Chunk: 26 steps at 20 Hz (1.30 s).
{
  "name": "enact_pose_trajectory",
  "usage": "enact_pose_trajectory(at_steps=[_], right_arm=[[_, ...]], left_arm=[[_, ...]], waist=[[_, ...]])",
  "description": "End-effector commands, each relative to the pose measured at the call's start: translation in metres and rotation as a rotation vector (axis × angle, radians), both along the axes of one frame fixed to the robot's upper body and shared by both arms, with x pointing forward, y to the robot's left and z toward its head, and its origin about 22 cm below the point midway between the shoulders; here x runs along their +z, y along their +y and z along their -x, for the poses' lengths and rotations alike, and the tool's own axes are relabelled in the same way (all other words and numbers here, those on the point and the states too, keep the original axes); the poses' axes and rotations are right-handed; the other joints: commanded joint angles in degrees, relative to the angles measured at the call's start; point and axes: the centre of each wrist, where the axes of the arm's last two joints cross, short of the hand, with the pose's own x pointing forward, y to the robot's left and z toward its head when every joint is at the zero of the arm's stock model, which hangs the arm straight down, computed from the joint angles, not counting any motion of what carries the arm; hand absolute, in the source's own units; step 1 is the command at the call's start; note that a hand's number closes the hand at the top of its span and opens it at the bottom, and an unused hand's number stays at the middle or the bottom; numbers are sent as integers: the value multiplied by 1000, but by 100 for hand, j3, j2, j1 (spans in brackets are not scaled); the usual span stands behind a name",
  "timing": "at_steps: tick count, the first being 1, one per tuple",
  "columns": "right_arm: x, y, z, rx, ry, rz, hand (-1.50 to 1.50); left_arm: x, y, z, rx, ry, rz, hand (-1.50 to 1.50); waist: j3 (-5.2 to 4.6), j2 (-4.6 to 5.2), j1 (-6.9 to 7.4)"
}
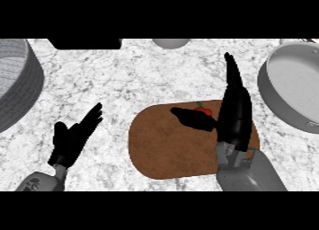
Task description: Pick the bell pepper from the cutting board and place it in the pot
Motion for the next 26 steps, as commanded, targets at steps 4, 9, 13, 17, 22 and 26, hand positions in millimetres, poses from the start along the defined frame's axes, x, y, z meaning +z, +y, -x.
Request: enact_pose_trajectory(at_steps=[4,9,13,17,22,26], right_arm=[[0,7,-19,-2,309,-97,-150],[-31,-5,-30,96,497,-30,-150],[-76,-25,-12,81,504,-7,-150],[-64,-41,-10,33,440,0,-150],[-81,-72,8,31,390,-10,-150],[-81,-67,14,86,330,-140,-150]], left_arm=[[-10,-1,3,-26,11,24,0],[-3,-9,5,-11,7,7,0],[-11,-5,-3,2,6,4,0],[15,-6,1,-10,0,6,0],[0,-5,-7,-14,-9,17,0],[-4,-10,6,-4,5,-10,0]], waist=[[13,39,93],[17,30,95],[16,32,41],[17,17,53],[16,24,32],[18,22,38]])
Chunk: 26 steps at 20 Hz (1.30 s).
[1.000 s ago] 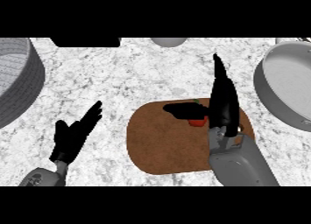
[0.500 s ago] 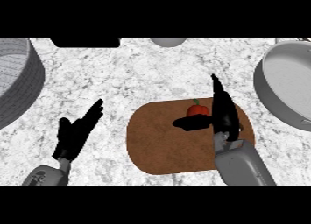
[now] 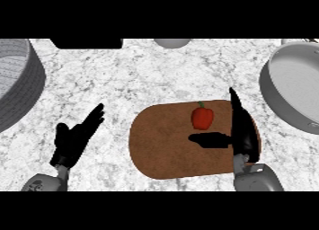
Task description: Pick the bell pepper from the cutting board and place it in the pot
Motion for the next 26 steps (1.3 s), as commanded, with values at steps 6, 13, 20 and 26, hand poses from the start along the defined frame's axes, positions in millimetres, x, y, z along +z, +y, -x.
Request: enact_pose_trajectory(at_steps=[6,13,20,26], right_arm=[[-17,-25,1,27,-139,-223,-150],[-60,-12,-4,-5,-112,-323,-150],[-86,-12,0,11,-134,-387,-150],[-118,2,-16,81,-138,-303,150]], left_arm=[[-13,-1,15,5,-18,-15,0],[5,4,-17,-13,-8,6,0],[16,-10,-8,10,-2,4,0],[16,-12,-6,-21,-12,5,0]], waist=[[0,7,19],[-2,11,10],[-2,2,8],[3,16,79]])
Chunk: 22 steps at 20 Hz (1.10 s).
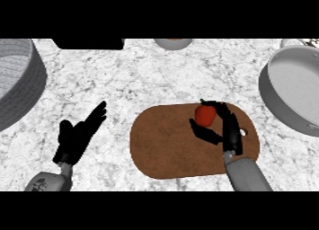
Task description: Pick the bell pepper from the cutting board and place it in the pot
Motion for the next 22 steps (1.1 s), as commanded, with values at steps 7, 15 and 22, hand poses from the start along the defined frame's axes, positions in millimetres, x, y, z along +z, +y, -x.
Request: enact_pose_trajectory(at_steps=[7,15,22], right_arm=[[-36,0,7,-14,-31,-111,150],[-44,-114,63,-414,-165,90,150],[-23,-218,146,-656,-215,186,150]], left_arm=[[-4,7,10,-1,-3,2,0],[-9,23,9,92,11,-9,0],[-12,28,14,80,18,-16,0]], waist=[[80,95,11],[76,5,-495],[68,30,-453]])
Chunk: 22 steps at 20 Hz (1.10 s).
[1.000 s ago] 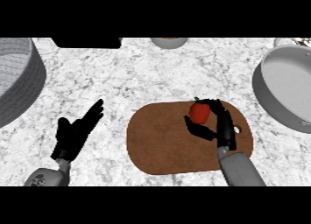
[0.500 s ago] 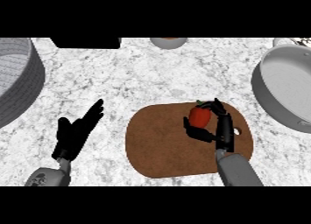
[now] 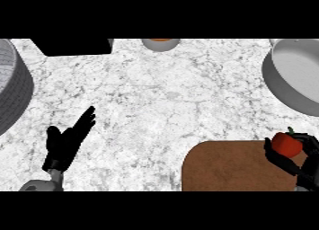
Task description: Pick the bell pepper from the cutting board and place it in the pot
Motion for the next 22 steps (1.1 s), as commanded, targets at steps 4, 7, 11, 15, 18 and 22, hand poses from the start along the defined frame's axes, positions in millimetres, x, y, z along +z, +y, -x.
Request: enact_pose_trajectory(at_steps=[4,7,11,15,18,22], right_arm=[[24,-81,109,-215,100,133,150],[42,-79,119,-262,122,217,150],[65,-63,116,-283,140,314,150],[123,-71,92,-296,174,394,150],[161,-77,72,-315,195,404,150],[209,-94,37,-329,261,455,150]], left_arm=[[2,0,0,-39,2,-3,0],[0,-5,8,-59,-9,10,0],[2,-34,-6,-65,-7,26,0],[17,-19,-19,-70,-28,-2,0],[-3,-18,-11,-69,5,4,0],[8,-19,-10,-77,-19,27,0]], waist=[[76,140,149],[76,157,280],[77,171,310],[66,191,368],[68,195,388],[74,187,442]])
